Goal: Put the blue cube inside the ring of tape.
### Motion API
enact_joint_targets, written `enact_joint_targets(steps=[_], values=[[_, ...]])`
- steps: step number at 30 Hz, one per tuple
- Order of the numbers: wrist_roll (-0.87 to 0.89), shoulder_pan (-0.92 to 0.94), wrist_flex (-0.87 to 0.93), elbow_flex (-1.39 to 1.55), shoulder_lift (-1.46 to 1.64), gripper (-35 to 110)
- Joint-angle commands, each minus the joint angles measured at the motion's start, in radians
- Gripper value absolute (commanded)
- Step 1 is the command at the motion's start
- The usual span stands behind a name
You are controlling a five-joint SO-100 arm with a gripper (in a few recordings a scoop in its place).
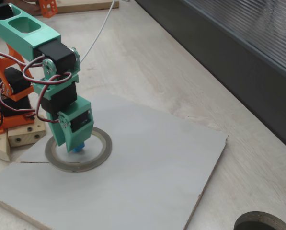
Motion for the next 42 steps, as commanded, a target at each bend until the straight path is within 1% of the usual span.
enact_joint_targets(steps=[1,14,16,23,26,42], values=[[0.008,-0.008,0.008,0.018,0.034,18],[0.000,-0.008,0.008,0.018,0.034,19],[0.000,-0.008,0.008,0.018,0.034,24],[0.002,-0.008,0.009,0.018,0.034,47],[0.003,-0.008,0.009,0.018,0.034,53],[0.006,-0.005,0.009,-0.031,0.034,54]])
